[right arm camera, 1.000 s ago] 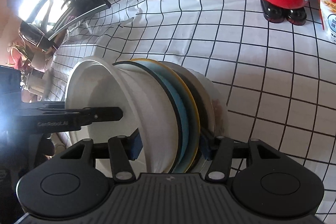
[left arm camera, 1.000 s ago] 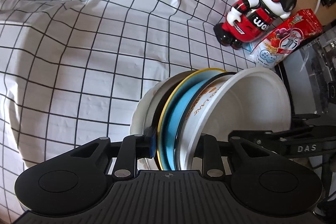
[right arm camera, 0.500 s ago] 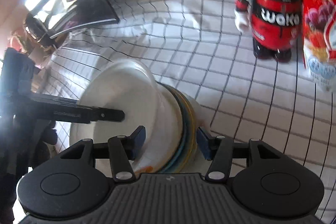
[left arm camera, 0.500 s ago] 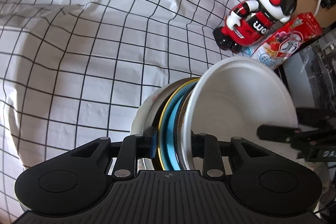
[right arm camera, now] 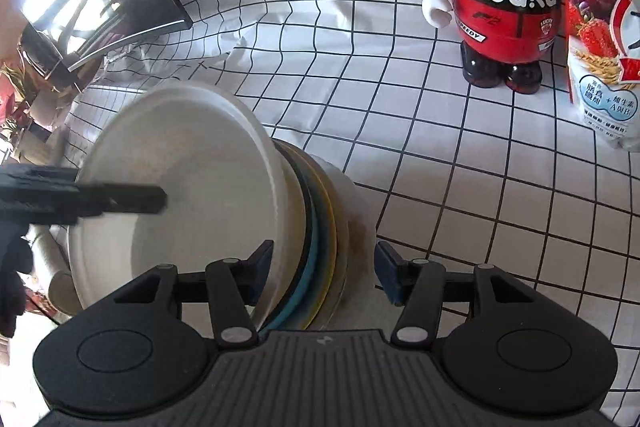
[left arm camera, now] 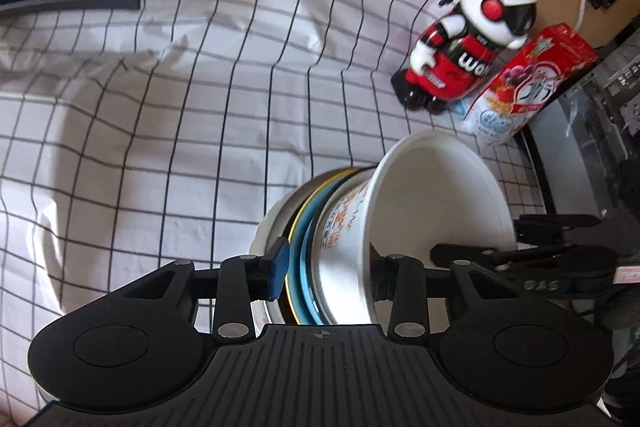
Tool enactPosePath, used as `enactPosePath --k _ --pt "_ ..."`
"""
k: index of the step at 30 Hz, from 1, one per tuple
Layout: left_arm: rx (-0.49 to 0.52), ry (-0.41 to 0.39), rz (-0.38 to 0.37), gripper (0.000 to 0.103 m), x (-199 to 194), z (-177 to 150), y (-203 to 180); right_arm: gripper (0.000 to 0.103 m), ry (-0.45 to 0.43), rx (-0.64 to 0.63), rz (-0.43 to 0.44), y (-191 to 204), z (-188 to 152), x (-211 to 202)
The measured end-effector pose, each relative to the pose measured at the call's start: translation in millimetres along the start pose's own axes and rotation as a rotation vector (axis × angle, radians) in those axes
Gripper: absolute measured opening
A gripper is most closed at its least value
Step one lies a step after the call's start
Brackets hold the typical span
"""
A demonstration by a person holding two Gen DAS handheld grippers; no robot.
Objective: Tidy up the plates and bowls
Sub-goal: 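Lower the three-bowl stack into the steel bowl with both tools, then open both tools and lift them off the bowl stack rim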
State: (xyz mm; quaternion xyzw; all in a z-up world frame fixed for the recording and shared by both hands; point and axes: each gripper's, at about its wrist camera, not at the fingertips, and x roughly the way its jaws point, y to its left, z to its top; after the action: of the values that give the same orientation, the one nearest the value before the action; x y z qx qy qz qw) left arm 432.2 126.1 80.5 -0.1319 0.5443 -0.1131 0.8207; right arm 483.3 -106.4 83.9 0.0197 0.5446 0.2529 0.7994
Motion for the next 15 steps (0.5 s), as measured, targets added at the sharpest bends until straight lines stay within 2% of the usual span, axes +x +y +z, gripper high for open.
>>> enactPosePath --k 3,9,11,15 --pt "0.016 -0.021 -0.009 0.042 -9 3 -6 0.054 -0.004 0.001 -0.002 2 -2 -1" --pt "0.089 0.003 0.053 0.039 5 2 -8 0.054 -0.066 0.020 -0.049 9 -8 -10" --pt "0.088 0.007 0.032 0.039 7 1 -2 0.054 -0.107 0.040 -0.037 11 -11 -18" --pt "0.081 -0.023 -0.073 0.039 -5 7 14 0.057 -0.199 0.104 -0.056 17 -14 -36"
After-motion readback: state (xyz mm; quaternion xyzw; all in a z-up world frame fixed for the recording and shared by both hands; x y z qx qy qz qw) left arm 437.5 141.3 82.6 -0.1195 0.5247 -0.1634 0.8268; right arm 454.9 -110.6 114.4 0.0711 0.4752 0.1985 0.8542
